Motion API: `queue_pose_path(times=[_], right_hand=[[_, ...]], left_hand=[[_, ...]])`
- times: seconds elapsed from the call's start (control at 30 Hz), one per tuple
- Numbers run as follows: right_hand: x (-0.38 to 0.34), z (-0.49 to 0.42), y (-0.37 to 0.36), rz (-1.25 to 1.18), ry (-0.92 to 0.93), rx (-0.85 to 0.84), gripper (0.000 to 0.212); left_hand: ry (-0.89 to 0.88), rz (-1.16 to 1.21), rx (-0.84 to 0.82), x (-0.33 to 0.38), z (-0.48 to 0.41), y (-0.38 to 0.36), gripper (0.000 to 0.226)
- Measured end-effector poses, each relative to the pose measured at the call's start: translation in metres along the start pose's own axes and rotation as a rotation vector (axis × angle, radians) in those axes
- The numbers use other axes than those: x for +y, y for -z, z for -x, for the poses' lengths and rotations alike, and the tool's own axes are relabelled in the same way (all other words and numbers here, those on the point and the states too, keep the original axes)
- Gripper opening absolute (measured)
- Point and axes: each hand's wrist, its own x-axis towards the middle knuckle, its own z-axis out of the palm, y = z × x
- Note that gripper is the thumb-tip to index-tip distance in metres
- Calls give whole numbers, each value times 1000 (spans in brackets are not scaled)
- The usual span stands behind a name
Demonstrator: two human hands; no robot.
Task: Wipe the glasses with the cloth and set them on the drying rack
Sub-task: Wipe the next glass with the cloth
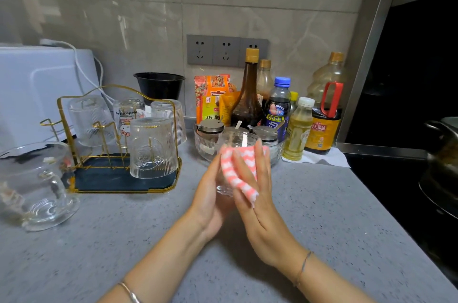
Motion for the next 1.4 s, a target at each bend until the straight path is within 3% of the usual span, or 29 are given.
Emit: queue_pose_path(times=[0.3,0.47,0.6,0.7,0.8,0.9,1.0,1.1,1.23,1.4], right_hand=[[0,-9,4,-222,-39,275,52],[2,-3,-3,-221,-34,97,63],[-1,2,-7,-66,30,-90,49],[-1,2,-6,27,90,-140,52],[-2,1,-7,55,101,-77,51],[-1,-3,-5,-19,38,65,53],[4,-12,6,-149,-33,235,68],[7,-15,15,-215,-28,323,63],[9,-13,10,-247,-28,279,58],[4,-10,4,-189,19,162,53]], left_hand=[[-107,57,-5,-17,0,-8,62],[-110,87,19,-9,2,-7,60],[-125,65,56,2,1,-5,43],[-92,99,2,5,0,-4,57],[-53,83,-34,6,4,-8,67],[-50,47,-63,1,4,-8,53],[-39,-5,-51,-8,3,-8,53],[-14,-27,-69,-15,3,-9,49],[-55,-65,-107,-18,3,-10,41],[-122,-118,7,-14,1,-9,72]])
